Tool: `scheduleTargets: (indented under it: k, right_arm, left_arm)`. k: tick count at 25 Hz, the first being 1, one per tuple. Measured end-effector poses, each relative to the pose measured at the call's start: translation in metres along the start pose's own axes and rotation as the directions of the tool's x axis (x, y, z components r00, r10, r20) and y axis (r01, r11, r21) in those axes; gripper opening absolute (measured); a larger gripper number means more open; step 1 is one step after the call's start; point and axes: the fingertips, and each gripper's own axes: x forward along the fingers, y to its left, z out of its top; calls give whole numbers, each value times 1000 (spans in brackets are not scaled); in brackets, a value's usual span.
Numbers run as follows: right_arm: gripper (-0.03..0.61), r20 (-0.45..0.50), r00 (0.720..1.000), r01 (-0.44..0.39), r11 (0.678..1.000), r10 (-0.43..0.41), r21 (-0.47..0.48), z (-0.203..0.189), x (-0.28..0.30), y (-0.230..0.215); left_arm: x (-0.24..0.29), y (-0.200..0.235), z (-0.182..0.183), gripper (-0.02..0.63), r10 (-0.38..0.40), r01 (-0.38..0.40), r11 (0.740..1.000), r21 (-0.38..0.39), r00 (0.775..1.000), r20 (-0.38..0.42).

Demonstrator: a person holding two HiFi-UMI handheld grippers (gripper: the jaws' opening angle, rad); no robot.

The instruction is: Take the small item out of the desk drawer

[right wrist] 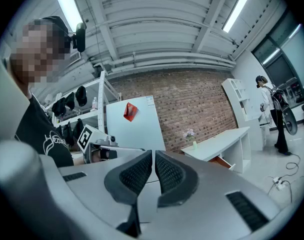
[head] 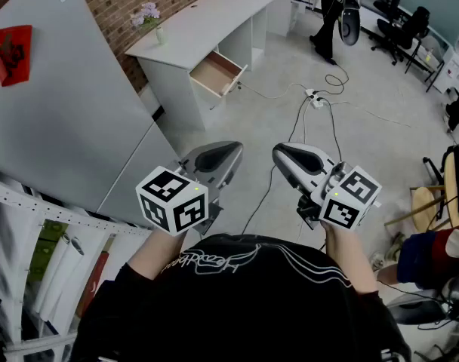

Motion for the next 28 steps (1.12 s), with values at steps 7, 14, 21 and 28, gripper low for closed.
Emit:
scheduleTargets:
  k: [7, 14, 21, 28]
  right_arm:
    - [52, 10, 1000, 21, 1000, -21, 5, 1, -19, -13]
    - [52, -40, 994, 100, 993, -98, 56, -22, -27, -55]
    - [54, -59, 987, 155, 982, -149, 108, -44, -10, -114]
    - [54, -97, 980, 186, 972, -173, 145, -84, 61, -206]
  left_arm:
    - [16, -15, -3, 20, -17, 17, 1000, 12, 1000, -18]
    - [54, -8, -22, 20, -59, 56, 998, -42, 996, -64]
    - [97, 28, -36, 20, -86, 83, 996, -29, 992, -91]
    - [160, 141, -61, 20, -97, 89, 993, -76, 989, -111]
